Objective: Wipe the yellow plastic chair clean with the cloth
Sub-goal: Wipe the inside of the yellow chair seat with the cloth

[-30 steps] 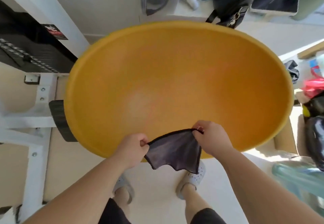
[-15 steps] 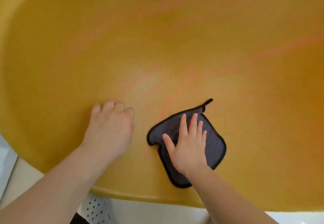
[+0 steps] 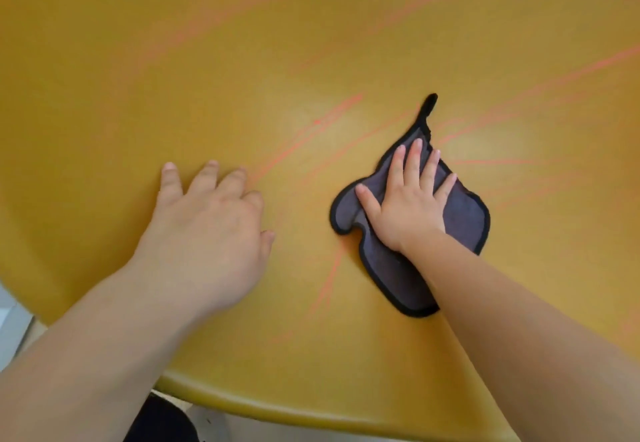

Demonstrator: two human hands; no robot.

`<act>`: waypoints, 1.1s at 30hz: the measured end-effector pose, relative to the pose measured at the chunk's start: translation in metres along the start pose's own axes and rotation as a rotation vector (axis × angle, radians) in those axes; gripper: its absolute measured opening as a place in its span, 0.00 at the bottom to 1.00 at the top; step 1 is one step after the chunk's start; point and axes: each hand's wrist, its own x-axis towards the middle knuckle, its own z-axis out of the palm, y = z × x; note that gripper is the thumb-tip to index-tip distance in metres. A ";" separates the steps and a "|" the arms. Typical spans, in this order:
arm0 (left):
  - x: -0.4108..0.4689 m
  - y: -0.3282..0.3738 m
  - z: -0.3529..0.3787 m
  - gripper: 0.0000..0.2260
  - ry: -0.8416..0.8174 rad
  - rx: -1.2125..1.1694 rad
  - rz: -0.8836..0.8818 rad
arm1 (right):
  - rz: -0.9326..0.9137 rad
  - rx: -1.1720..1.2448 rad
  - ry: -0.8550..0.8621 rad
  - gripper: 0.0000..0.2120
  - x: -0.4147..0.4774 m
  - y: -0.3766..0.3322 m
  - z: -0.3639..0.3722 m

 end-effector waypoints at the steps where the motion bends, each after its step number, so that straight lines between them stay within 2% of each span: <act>1: -0.002 -0.006 0.001 0.28 0.021 -0.017 0.009 | -0.014 0.011 0.004 0.44 0.002 -0.007 0.000; 3: -0.006 -0.018 0.005 0.28 0.052 -0.034 0.030 | -0.125 0.028 0.005 0.41 -0.010 -0.024 0.005; 6: -0.008 -0.025 0.010 0.27 0.107 0.003 0.082 | -0.439 0.044 -0.065 0.39 -0.069 -0.041 0.012; 8: -0.008 -0.020 0.004 0.26 0.060 0.010 0.083 | -0.637 0.048 -0.168 0.36 -0.114 -0.035 0.011; 10: -0.005 -0.015 0.002 0.28 -0.023 -0.012 0.067 | -0.732 0.032 -0.242 0.34 -0.134 -0.014 0.008; 11: -0.004 -0.016 0.001 0.28 -0.048 -0.018 0.067 | -0.734 0.008 -0.235 0.33 -0.129 0.000 0.008; 13: -0.003 -0.017 0.002 0.28 -0.048 -0.007 0.071 | -0.662 -0.047 -0.104 0.34 -0.093 0.025 0.011; 16: -0.003 -0.021 0.005 0.28 -0.037 -0.032 0.067 | -0.336 -0.081 0.073 0.38 -0.011 0.046 0.000; 19: -0.004 -0.022 0.006 0.26 -0.019 -0.046 0.059 | -0.116 -0.089 0.140 0.36 0.034 0.044 -0.009; 21: -0.005 -0.021 0.006 0.26 -0.017 -0.062 0.060 | -0.074 -0.021 0.126 0.39 0.030 0.024 -0.006; 22: -0.005 -0.021 0.005 0.26 -0.024 -0.068 0.063 | -0.105 0.001 0.095 0.41 0.018 0.010 -0.002; 24: -0.004 -0.019 0.003 0.25 -0.035 -0.087 0.063 | -0.290 0.023 0.021 0.44 -0.024 -0.019 0.008; 27: -0.002 -0.017 -0.001 0.25 -0.018 -0.101 0.058 | -0.705 0.091 -0.098 0.38 -0.105 -0.038 0.012; 29: -0.001 -0.016 -0.002 0.25 -0.013 -0.121 0.056 | -0.913 0.083 -0.229 0.35 -0.140 -0.021 0.012; 30: -0.001 -0.016 -0.002 0.25 -0.018 -0.131 0.053 | -0.970 0.071 -0.251 0.34 -0.141 -0.003 0.012; 31: -0.001 -0.016 -0.002 0.25 -0.024 -0.130 0.053 | -0.985 0.043 -0.199 0.35 -0.131 0.017 0.012; 33: -0.001 -0.017 -0.001 0.25 -0.036 -0.110 0.057 | -0.863 -0.060 -0.052 0.35 -0.082 0.053 0.013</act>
